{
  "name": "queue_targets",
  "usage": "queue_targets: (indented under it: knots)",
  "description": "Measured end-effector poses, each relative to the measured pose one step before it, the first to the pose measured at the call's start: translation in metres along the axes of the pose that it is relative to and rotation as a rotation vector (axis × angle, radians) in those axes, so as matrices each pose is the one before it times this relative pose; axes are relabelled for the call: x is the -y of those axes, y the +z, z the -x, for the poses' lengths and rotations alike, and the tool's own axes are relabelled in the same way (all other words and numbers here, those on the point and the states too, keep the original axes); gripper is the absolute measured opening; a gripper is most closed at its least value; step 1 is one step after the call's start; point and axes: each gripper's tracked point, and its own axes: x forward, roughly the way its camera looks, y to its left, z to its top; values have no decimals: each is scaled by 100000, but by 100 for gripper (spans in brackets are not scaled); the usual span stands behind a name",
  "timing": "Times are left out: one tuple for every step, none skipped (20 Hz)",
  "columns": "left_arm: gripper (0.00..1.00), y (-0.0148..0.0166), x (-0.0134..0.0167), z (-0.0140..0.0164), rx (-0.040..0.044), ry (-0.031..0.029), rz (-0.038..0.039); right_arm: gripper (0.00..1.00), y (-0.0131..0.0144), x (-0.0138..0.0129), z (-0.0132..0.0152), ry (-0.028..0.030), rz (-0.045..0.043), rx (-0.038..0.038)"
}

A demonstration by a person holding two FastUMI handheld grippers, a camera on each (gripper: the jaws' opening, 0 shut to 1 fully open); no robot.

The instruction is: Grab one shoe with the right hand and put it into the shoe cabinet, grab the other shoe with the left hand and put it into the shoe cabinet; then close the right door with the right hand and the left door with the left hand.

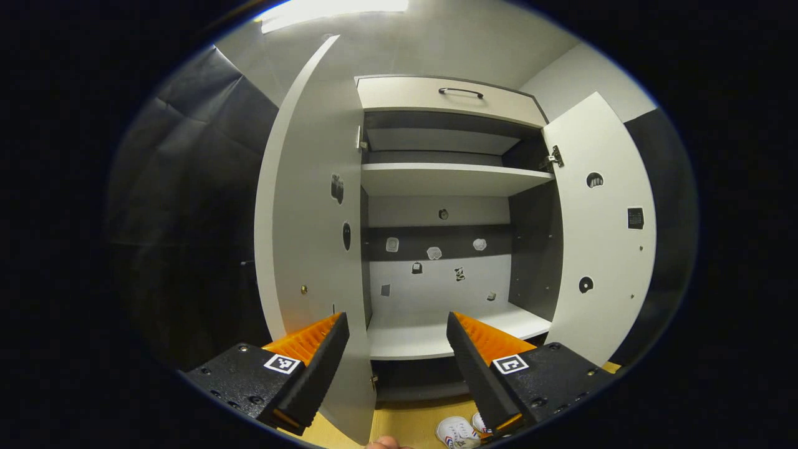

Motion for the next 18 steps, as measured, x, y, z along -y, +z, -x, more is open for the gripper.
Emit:
queue_targets:
  knots:
    - [96,-146,-50,-73,-296,138,224,58,-26,81,-372,-258,374,-310]
    - [96,-45,-25,-121,-256,147,175,58,77,65,-330,127,25,-325]
    - [96,-93,-51,-64,-36,197,34,58,-38,-1,-289,507,-425,-512]
    - [96,48,17,-149,164,-10,-94,58,-178,262,-499,-1333,348,-633]
    - [95,-88,16,-46,19,-8,-161,34,-138,-57,-219,817,-667,-992]
    - [95,0,55,-73,71,-79,-330,32,-559,-101,-472,-90,360,-2122]
    - [95,-20,-4,-80,72,6,-240,31,10,37,-92,-1071,1447,753]
    - [93,-6,47,-95,-2,37,-194,32,83,-64,-227,-1204,2018,395]
    - [93,-101,39,-118,-92,-67,25,31,-209,-55,42,-921,2384,-181]
    - [94,-53,88,-79,-263,-277,186,31,-15,-106,-409,-500,1215,964]
    - [94,-130,47,-108,-346,-149,205,21,353,37,1133,-1107,342,279]
    - [94,-90,-58,-87,-263,34,118,20,0,11,-486,-992,756,59]
    - [95,-35,-10,12,-85,179,150,21,-56,-285,-165,954,935,176]
    - [94,83,6,-45,240,-42,-73,21,-71,-345,262,741,-1842,-988]
    - [94,-8,67,17,266,-324,-114,2,232,66,-388,19,-587,1007]
    - [94,-21,-38,-7,-103,53,-72,1,14,54,301,386,-414,-225]
    - [94,22,2,21,126,-73,4,1,7,-68,-71,604,-1177,298]
    - [95,35,67,-50,149,-313,-82,1,118,103,162,227,-1821,576]
